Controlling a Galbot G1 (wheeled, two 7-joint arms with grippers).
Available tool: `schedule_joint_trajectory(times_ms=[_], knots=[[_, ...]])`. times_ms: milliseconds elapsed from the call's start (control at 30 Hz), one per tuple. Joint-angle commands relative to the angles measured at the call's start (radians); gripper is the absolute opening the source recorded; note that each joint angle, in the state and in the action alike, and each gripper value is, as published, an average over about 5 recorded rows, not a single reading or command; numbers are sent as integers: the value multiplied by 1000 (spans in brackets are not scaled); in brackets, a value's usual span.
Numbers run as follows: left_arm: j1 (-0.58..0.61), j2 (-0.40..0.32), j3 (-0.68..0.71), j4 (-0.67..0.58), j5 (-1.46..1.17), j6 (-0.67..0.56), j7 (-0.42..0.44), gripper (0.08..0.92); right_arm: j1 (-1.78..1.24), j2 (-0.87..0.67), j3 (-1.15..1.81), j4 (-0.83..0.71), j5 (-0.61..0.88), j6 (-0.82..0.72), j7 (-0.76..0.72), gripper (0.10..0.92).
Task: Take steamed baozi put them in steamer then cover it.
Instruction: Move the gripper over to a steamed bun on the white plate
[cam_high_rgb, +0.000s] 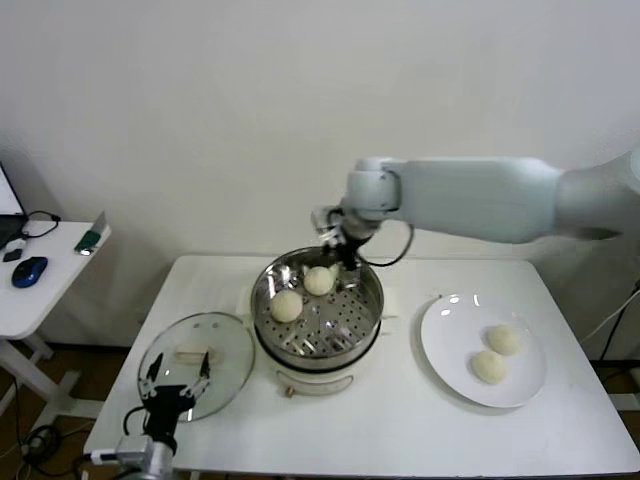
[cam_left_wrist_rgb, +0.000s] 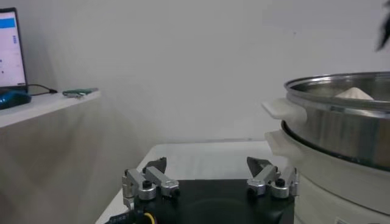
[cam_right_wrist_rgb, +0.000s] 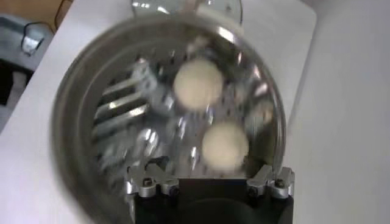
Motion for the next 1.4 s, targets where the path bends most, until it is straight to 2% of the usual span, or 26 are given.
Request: schedule_joint_trajectory(times_ms=[33,233,433,1400], knots=[[1,1,0,0,1,0,0,823,180,-444,-178,160,-115,130,-135,823],[0,1,-1,0,1,1,1,823,11,-606,-135,123,-319,147,-139,823],[2,1,-5,-1,2,5,2,823,-191,-657,9,71,-444,150,-142,823],[16,-16,-13,-4,13,1,1,823,-678,-613,384,-32,-579,98,-104,823]])
